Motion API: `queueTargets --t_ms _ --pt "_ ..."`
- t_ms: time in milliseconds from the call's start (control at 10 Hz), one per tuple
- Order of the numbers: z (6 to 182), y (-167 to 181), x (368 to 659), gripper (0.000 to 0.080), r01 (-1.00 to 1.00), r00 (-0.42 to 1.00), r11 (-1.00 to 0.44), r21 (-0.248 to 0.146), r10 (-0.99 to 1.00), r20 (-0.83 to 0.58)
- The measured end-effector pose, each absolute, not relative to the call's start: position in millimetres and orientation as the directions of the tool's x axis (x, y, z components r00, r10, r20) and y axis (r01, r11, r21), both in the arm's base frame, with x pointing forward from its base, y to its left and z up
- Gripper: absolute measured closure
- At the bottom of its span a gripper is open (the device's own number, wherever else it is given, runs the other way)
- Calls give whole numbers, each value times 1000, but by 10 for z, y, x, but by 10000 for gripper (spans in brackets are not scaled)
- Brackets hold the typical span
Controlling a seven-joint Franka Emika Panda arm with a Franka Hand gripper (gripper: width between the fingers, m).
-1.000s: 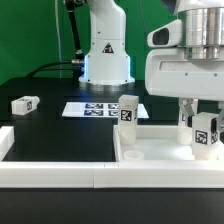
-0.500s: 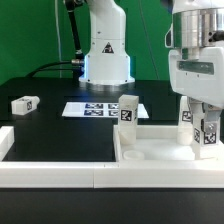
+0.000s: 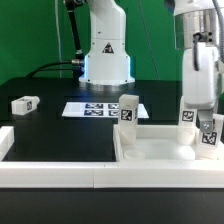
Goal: Assemble square table
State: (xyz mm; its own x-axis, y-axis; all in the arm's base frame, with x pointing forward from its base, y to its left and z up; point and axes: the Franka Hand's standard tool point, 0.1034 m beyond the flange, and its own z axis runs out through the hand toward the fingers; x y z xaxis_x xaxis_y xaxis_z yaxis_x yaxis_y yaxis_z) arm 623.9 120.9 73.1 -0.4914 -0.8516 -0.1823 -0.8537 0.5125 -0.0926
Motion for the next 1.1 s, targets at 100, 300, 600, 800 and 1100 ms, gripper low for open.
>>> queueTargets --t_ms 100,300,600,800,1100 --pt "730 1214 6242 509 -832 -521 546 -95 -829 -204" --pt "731 1209 6237 509 -845 -497 525 -106 -842 -208" --pt "684 1254 6224 215 -961 -205 226 -158 -969 -139" --pt "684 1253 6227 167 -981 -76 94 -171 -991 -110" --pt "681 1244 6226 151 -974 144 -129 -187 -987 -68"
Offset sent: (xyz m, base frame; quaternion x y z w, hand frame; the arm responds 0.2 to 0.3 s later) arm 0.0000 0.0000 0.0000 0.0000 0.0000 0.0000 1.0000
